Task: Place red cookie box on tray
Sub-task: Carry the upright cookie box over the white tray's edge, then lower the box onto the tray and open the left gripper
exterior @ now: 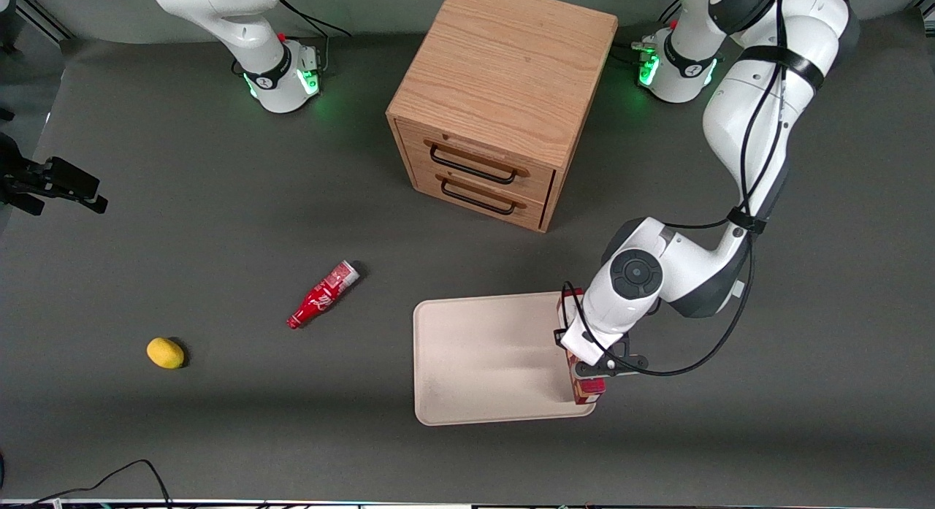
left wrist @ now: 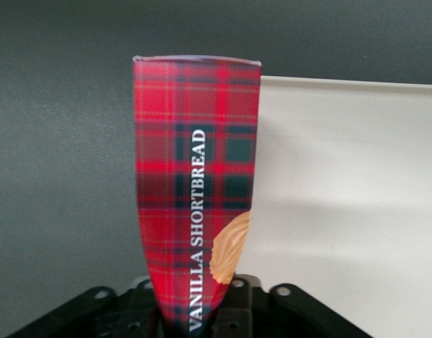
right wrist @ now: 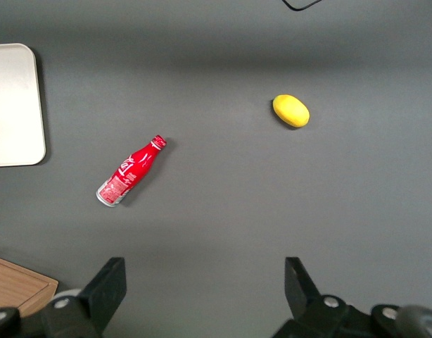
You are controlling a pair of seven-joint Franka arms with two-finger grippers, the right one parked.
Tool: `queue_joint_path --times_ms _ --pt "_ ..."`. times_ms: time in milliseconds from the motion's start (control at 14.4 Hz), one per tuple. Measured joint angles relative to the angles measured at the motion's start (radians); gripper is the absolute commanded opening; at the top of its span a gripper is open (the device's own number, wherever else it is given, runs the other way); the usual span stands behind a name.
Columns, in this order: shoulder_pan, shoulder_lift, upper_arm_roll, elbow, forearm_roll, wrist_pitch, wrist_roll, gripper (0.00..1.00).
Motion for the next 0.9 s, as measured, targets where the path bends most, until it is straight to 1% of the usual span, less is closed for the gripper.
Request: queue_joint_path --times_ms 415,554,692,762,900 --pt "0.000 -0.004 -0.003 0.004 0.001 -0.010 -0.005 1.00" --pt "0.003 -0.032 -0.020 0.018 0.000 -0.106 -0.009 1.00" --pt "0.009 -0.096 -0.051 0.033 -0.002 -0.232 -0.024 1.00" --pt "0.011 -0.141 -0.060 0.036 -0.015 -0.290 -0.031 1.00" --pt "0.016 -0.246 -0.062 0.041 -0.080 -0.389 -0.032 1.00"
